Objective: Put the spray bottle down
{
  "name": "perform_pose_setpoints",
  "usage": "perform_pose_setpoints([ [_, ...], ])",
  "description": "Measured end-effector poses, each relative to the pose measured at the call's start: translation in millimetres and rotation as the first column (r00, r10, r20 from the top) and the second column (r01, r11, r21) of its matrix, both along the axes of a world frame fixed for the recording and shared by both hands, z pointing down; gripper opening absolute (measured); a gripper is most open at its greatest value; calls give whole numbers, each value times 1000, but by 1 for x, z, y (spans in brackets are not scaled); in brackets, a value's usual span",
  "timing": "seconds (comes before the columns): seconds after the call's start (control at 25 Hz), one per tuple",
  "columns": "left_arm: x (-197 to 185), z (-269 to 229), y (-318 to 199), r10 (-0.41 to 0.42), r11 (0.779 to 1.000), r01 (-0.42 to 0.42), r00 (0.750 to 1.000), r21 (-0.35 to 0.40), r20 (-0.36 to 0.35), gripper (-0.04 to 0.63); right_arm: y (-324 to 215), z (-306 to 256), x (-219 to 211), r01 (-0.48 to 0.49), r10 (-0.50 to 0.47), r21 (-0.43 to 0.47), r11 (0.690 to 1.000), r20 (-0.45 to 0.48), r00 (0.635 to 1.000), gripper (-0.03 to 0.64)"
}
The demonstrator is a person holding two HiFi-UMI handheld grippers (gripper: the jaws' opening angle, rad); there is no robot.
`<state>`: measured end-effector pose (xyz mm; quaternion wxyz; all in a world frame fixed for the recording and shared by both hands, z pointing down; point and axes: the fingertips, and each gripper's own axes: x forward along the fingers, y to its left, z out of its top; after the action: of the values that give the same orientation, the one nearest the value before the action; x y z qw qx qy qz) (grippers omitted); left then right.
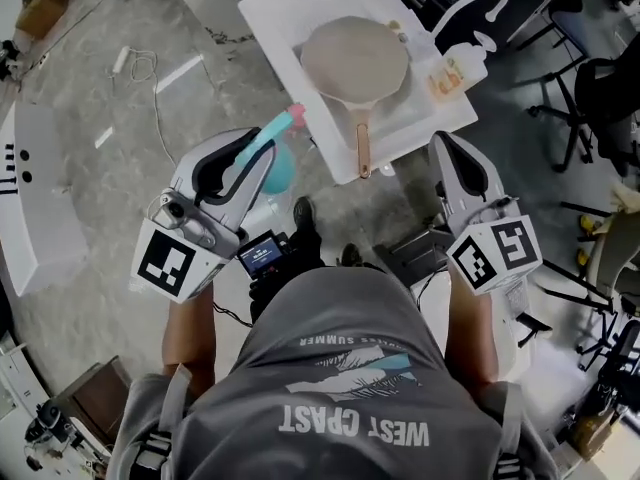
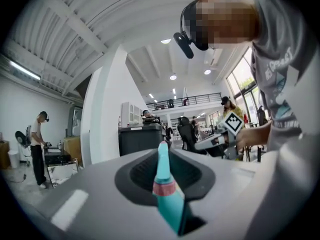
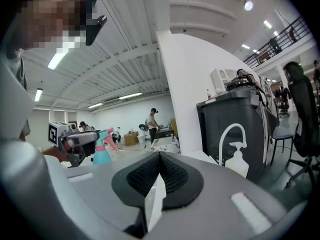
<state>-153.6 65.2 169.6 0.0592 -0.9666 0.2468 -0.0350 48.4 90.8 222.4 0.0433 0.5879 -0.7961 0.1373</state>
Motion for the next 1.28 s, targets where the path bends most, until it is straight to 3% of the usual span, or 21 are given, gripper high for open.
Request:
perform_pose_setpoints([
  [0.16,-4,-12,-40,34,999,-33,999,26,-39,64,-28,-17,-15,-11,12,25,1000,-34,999,2],
  [0.36,-4,-11,-77,78,997,-77,997,28,-28,64,-49,-20,-18,-62,63,30,998,-38,997,2],
  [0.96,-12,-12,-142,158,987,-156,985,36,-73,63,-86,-28,-17,-182,184,26,983,-89,979,2],
  [1.28,-12,0,-184,121,992,-119,990,31,-69,64,-124,-22,-19,-152,154,22,988,-90,984,2],
])
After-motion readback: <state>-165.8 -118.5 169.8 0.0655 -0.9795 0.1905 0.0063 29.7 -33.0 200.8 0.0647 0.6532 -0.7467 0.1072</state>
